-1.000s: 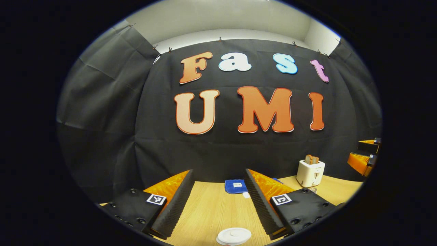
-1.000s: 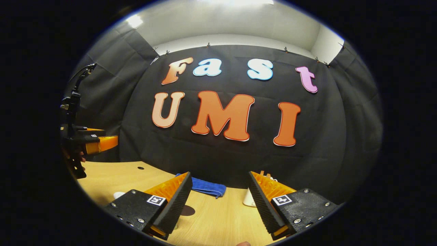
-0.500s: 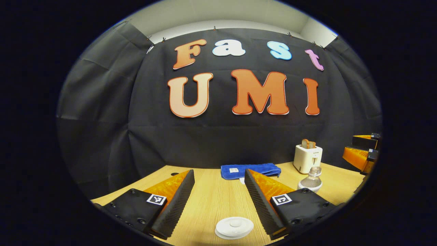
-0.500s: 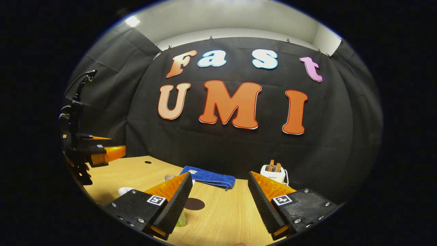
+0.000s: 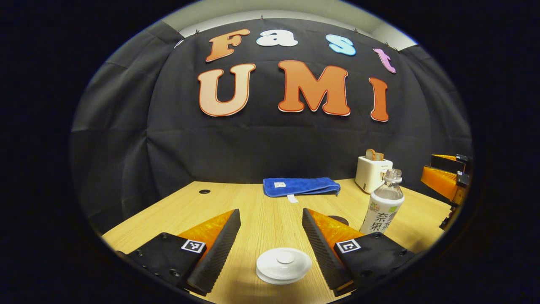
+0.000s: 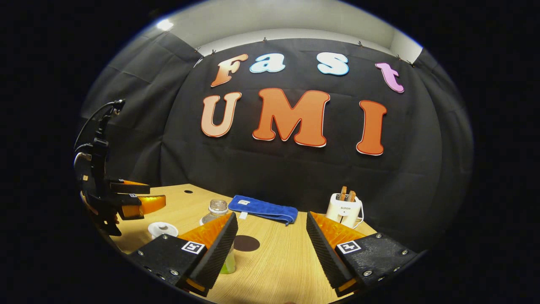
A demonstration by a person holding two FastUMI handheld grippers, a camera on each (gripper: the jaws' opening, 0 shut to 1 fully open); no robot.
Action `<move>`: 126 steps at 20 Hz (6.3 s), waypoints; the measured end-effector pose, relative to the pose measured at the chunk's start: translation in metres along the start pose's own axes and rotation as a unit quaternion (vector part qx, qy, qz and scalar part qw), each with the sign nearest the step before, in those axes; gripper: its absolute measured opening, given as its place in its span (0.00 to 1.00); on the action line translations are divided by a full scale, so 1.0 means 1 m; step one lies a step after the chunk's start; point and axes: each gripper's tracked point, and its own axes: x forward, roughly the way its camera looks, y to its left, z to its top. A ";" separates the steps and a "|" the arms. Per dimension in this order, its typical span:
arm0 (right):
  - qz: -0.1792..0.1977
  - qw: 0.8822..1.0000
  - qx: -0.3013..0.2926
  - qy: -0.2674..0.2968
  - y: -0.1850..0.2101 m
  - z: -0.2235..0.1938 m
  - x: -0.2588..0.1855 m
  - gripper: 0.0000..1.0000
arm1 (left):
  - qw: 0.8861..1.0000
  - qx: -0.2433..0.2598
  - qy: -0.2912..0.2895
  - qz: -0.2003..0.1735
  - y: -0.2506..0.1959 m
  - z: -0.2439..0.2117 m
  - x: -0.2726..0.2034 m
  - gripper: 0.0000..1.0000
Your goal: Open the teacup lid with one hand, grasp the water bottle and pour water into the teacup with the other hand; after pouring, place the water bottle on the coaster and then close the teacup lid.
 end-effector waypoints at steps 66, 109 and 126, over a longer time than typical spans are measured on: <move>0.112 0.980 -0.076 0.144 0.105 -0.102 0.039 0.63 | 0.997 0.013 0.035 0.071 0.093 -0.058 -0.011 0.32; 0.008 0.734 -0.678 -0.025 0.104 -0.059 0.095 0.61 | 0.995 -0.007 0.044 0.086 0.150 -0.079 -0.028 0.30; -0.018 0.684 -0.726 -0.068 0.101 -0.032 0.103 0.64 | 0.996 -0.014 0.044 0.079 0.150 -0.079 -0.029 0.32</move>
